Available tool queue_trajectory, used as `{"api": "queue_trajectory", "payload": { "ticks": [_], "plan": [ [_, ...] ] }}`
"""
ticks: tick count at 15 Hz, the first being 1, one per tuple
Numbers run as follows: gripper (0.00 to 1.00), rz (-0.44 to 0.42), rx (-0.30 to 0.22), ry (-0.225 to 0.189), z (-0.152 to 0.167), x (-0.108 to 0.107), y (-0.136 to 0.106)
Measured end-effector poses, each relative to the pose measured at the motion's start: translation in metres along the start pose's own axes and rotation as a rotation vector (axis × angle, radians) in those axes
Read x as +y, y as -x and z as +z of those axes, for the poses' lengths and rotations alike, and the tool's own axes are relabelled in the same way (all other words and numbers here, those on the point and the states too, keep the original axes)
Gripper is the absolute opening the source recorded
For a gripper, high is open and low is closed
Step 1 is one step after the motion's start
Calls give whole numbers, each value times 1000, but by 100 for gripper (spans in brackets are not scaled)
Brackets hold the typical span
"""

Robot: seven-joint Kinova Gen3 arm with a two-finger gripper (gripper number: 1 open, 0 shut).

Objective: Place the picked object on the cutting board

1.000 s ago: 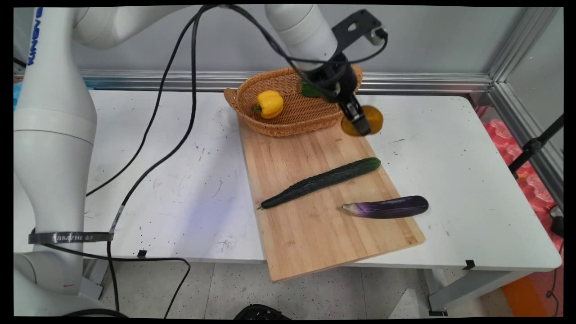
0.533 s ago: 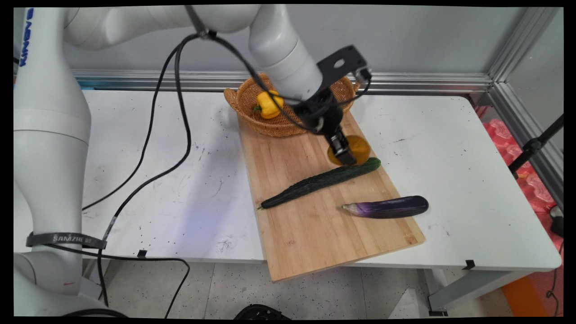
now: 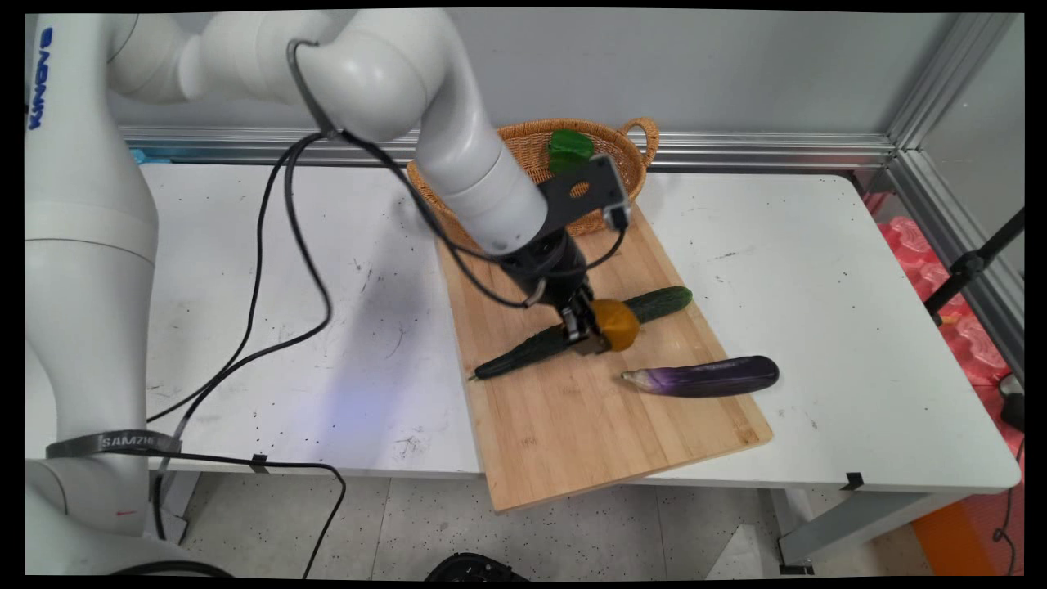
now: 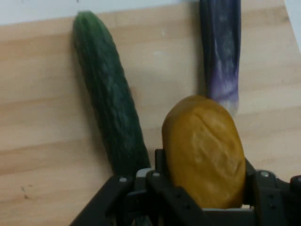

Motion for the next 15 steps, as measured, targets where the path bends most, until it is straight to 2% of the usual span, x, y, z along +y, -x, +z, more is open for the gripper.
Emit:
{"api": "queue_trajectory", "payload": {
  "ticks": [4,15],
  "plan": [
    [0,43,-15,8,12,10,20],
    [0,133,-35,50,33,34,49]
  ]
}}
